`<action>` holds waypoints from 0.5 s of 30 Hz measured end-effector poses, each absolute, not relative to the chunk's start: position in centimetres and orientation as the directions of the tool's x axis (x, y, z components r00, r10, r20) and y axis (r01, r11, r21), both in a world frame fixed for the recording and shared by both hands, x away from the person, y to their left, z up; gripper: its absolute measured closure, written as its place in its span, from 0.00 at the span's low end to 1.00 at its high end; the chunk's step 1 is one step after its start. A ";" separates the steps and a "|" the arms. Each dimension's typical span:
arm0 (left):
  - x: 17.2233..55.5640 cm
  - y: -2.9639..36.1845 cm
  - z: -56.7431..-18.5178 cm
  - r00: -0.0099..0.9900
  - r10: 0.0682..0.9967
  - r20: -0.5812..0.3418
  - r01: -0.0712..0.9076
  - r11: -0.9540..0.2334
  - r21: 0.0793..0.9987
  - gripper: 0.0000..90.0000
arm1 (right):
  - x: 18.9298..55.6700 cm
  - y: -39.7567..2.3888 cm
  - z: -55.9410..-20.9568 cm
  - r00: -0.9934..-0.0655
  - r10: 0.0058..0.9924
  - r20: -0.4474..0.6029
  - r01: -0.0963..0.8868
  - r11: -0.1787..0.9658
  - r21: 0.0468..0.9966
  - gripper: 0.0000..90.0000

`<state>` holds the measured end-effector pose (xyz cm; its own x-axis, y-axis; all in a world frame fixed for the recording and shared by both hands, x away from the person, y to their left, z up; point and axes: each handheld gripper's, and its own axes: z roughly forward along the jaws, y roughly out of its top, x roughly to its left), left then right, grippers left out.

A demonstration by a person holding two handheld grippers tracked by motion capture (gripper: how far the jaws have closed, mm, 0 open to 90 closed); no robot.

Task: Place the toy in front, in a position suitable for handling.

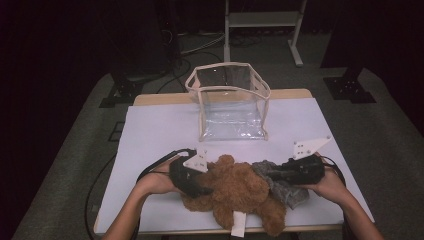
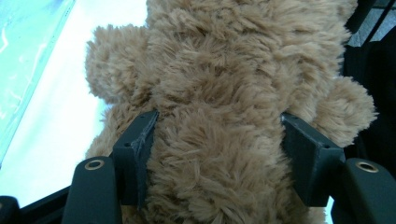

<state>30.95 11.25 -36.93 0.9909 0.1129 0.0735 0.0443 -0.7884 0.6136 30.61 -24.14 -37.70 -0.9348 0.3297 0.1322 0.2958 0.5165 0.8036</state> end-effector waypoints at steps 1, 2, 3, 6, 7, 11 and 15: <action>30.9 11.2 -36.9 0.991 0.114 0.074 0.045 -0.789 0.612 0.38 | 30.4 -24.4 -38.2 -0.931 0.335 0.146 0.311 0.517 0.797 0.84; 30.9 11.2 -36.9 0.991 0.114 0.074 0.045 -0.789 0.612 0.38 | 30.4 -24.4 -38.2 -0.931 0.335 0.146 0.311 0.517 0.797 0.84; 30.9 11.2 -36.9 0.991 0.113 0.074 0.045 -0.792 0.609 0.38 | 30.2 -24.6 -38.7 -0.929 0.335 0.157 0.321 0.520 0.792 0.84; 31.0 11.2 -36.8 0.991 0.110 0.074 0.042 -0.793 0.607 0.38 | 29.7 -24.6 -39.8 -0.925 0.331 0.186 0.342 0.517 0.784 0.84; 30.9 11.3 -36.9 0.992 0.111 0.068 0.046 -0.789 0.613 0.38 | 29.8 -24.5 -40.1 -0.923 0.332 0.194 0.348 0.506 0.789 0.84; 30.5 11.8 -37.0 0.994 0.094 0.060 0.036 -0.780 0.625 0.38 | 30.1 -23.7 -40.1 -0.924 0.348 0.157 0.332 0.529 0.781 0.84; 30.0 12.5 -37.2 0.994 0.092 0.065 0.031 -0.778 0.628 0.38 | 31.2 -22.6 -39.8 -0.925 0.362 0.116 0.312 0.550 0.775 0.84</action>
<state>29.99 12.45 -37.19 0.9937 0.0915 0.0646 0.0307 -0.7775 0.6281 31.16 -22.64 -39.77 -0.9250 0.3619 0.1158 0.3121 0.5498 0.7748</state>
